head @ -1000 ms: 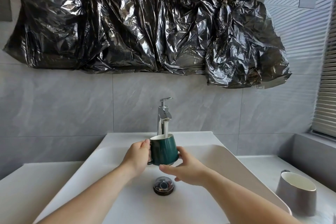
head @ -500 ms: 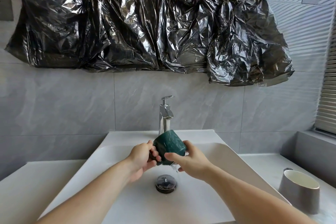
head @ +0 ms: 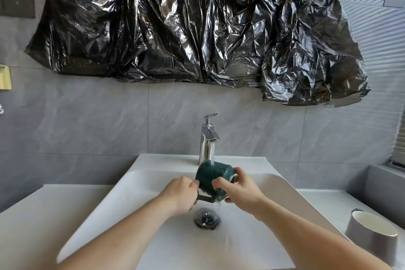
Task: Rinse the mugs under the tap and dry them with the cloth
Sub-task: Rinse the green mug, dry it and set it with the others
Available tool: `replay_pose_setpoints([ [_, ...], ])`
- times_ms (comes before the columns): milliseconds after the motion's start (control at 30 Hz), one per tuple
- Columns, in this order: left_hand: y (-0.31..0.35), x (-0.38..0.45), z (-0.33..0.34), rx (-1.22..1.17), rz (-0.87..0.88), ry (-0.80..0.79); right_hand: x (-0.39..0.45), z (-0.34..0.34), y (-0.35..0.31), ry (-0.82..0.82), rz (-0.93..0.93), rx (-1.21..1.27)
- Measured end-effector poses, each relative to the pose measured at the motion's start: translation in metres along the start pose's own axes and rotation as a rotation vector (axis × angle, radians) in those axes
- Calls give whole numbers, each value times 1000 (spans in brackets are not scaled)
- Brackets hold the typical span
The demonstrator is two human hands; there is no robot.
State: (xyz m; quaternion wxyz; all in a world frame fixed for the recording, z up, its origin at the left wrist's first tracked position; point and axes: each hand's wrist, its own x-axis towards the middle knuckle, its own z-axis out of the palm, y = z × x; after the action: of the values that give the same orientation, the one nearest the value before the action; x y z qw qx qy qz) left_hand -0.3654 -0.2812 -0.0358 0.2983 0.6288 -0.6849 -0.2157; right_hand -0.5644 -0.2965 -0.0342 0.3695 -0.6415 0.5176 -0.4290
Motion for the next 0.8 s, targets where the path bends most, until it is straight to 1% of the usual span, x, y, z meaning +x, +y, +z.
replay_pose_setpoints([
  [100,-2,3,1,26,-2,3,1,-2,0,21,-16,12],
  [200,-2,5,-2,50,14,46,3,-2,0,46,-36,19],
  [367,4,4,-2,-118,86,73,4,-1,-3,31,-52,74],
  [500,8,2,-3,-256,69,55,5,2,-1,3,-65,166],
  [633,13,0,-5,-410,34,17,7,2,0,2,-85,147],
  [800,16,-2,-4,-479,53,-15,7,1,1,-9,-59,123],
])
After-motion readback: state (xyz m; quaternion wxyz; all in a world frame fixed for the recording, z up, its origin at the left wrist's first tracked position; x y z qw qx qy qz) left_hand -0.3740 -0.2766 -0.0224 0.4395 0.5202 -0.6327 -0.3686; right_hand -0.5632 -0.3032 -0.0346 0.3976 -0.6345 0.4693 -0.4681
